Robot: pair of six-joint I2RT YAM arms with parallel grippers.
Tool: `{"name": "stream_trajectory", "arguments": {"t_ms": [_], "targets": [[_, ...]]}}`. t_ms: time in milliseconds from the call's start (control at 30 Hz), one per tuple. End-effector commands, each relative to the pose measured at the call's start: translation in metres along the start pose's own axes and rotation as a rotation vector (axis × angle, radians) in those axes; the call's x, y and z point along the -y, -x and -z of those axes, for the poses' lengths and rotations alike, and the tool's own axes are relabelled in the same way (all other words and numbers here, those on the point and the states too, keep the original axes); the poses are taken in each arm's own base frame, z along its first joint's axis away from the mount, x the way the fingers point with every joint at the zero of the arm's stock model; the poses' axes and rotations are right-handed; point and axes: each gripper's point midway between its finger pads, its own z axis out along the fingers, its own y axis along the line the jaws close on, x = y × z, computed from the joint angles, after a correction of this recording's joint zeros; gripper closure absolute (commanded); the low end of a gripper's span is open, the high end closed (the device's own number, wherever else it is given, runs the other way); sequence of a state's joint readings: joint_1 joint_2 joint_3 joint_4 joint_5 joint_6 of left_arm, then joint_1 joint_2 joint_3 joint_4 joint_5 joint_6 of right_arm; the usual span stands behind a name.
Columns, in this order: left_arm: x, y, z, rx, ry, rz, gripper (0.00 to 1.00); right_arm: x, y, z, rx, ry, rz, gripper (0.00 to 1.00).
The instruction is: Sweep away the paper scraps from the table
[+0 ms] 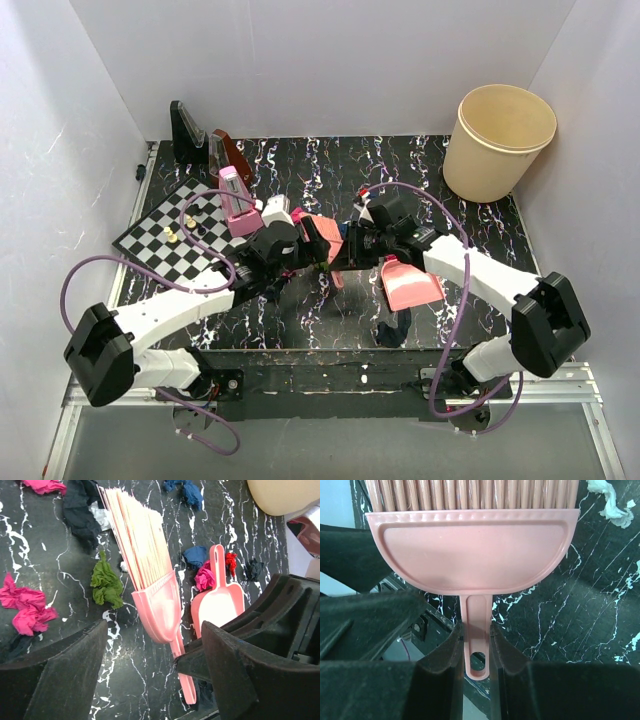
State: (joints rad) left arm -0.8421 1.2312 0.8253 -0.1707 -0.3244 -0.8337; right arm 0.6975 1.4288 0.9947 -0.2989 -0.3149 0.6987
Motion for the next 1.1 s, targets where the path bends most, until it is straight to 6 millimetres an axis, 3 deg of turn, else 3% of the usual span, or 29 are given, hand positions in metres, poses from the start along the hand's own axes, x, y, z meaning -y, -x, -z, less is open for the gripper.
{"name": "stream_trajectory", "arguments": {"t_ms": [0,67,133,167,200,233,267,333,433,600,833,1067], "targets": [[0.028,0.023,0.0,0.046,-0.082,0.086,0.33,-0.014,0.006,0.012,0.048,0.031,0.052,0.91],[0.032,0.025,-0.004,0.049,-0.097,0.099,0.5,-0.014,0.004,0.014,0.047,0.038,0.059,0.91],[0.033,0.027,-0.007,0.054,-0.104,0.103,0.73,-0.014,0.0,0.016,0.041,0.048,0.064,0.91],[0.033,0.028,-0.008,0.054,-0.109,0.096,0.87,-0.015,-0.001,0.017,0.039,0.055,0.069,0.87],[0.035,0.03,-0.008,0.054,-0.122,0.086,1.0,-0.014,-0.003,0.018,0.036,0.058,0.072,0.73],[0.034,0.031,-0.007,0.047,-0.132,0.071,1.0,-0.014,-0.004,0.019,0.034,0.058,0.077,0.47],[0.028,0.033,-0.007,0.042,-0.122,0.066,1.0,-0.011,-0.005,0.021,0.041,0.042,0.076,0.31],[0.016,0.036,-0.004,0.041,-0.131,0.072,1.0,-0.002,-0.005,0.027,0.07,0.005,0.086,0.19],[0.008,0.047,0.006,0.064,-0.229,0.066,1.0,0.006,-0.003,0.039,0.117,0.007,0.109,0.15],[0.005,0.047,0.02,-0.014,-0.349,0.043,1.0,0.006,0.008,0.064,0.201,0.083,0.149,0.14],[0.039,0.036,0.042,-0.181,-0.611,0.045,1.0,-0.004,0.024,0.089,0.279,0.304,0.191,0.11],[0.06,0.037,0.053,-0.251,-0.723,0.097,1.0,-0.014,0.03,0.088,0.281,0.485,0.211,0.13]]}}
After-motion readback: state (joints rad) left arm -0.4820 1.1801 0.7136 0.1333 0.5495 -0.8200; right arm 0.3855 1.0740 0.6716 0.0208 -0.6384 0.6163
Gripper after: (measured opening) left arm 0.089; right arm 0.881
